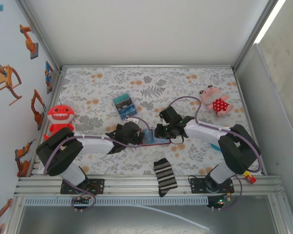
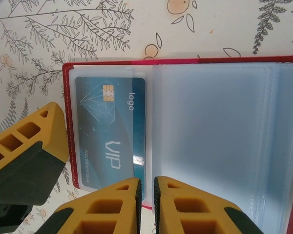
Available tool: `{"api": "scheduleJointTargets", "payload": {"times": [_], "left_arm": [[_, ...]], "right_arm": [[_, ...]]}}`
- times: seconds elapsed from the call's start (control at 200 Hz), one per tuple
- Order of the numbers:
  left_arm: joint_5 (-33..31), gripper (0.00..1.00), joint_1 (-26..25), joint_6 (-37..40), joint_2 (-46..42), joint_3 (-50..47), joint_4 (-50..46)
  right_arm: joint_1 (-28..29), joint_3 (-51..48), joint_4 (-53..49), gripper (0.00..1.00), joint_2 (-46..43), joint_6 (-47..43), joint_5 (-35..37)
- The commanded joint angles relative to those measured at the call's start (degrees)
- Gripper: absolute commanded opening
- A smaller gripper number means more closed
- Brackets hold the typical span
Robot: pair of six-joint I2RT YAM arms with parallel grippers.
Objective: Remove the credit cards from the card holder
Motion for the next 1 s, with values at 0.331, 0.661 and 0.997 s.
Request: {"api": "scheduleJointTargets", "payload": {"times": [0.331, 0.661, 0.997], "left_arm": [[0.53, 0.97, -0.12, -1.10, 0.42, 1.10, -4.78], [1.23, 0.97, -0.23, -1.19, 1.66, 2.03, -5.64], [0.45, 0.97, -0.41, -0.84, 1.67, 2.37, -7.53]], "right_arm": [[0.34, 1.41, 3.30, 0.16, 3.32, 2.27, -3.27], [0.43, 1.15, 4.54, 0.19, 3.97, 2.84, -4.92], [0.51, 0.71, 5.83, 0.20, 6.87, 3.42, -6.00]]}}
